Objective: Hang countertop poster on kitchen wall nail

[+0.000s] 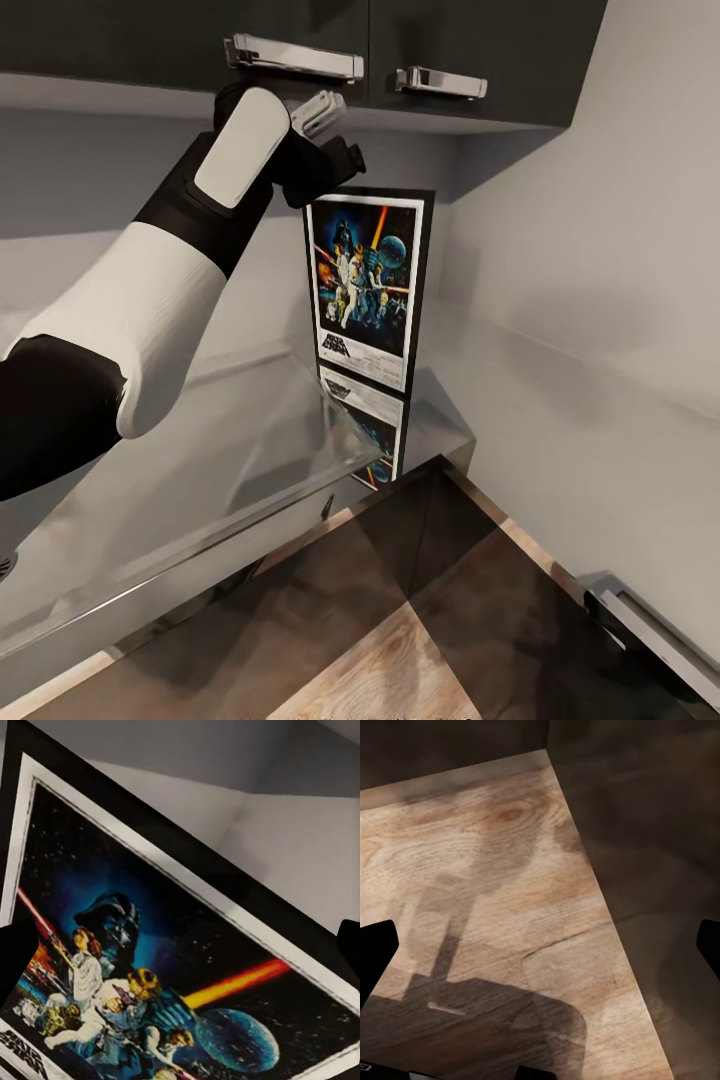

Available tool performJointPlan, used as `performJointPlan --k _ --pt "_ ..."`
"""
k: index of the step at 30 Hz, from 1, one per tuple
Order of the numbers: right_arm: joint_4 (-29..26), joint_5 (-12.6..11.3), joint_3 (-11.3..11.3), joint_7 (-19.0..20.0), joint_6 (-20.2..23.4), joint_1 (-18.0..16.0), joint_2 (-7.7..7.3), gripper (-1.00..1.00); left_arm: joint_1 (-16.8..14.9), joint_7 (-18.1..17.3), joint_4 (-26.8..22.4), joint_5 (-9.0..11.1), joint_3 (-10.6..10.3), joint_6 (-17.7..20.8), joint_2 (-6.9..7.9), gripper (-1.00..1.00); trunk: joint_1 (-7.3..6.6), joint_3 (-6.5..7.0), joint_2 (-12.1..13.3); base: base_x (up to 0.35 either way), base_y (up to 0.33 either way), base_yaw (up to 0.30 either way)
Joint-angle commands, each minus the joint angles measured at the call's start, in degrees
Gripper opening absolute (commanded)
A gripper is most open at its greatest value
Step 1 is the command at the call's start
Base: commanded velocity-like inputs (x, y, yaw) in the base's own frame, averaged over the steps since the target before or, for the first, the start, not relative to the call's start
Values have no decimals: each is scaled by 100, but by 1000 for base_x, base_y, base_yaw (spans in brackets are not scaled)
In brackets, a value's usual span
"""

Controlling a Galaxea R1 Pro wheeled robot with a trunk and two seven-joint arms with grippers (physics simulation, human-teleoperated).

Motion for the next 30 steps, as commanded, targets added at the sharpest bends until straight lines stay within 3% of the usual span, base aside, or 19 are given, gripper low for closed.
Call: performJointPlan --k 1,14,21,30 --pt "1 4 44 -50 -7 -4 -4 100 -5 53 -7 51 -8 -6 0 100 0 -13 -3 0 0 0" --pt "8 12 46 -50 -7 -4 -4 100 -5 11 53 52 -21 -428 0 100 0 -104 -3 0 0 0" --pt "9 13 49 -50 -7 -4 -4 100 -5 -398 431 52 -24 -447 0 100 0 -108 -3 0 0 0" --pt "9 13 51 -50 -5 -4 -4 100 -15 -701 504 62 -24 -457 0 100 0 -116 -3 0 0 0"
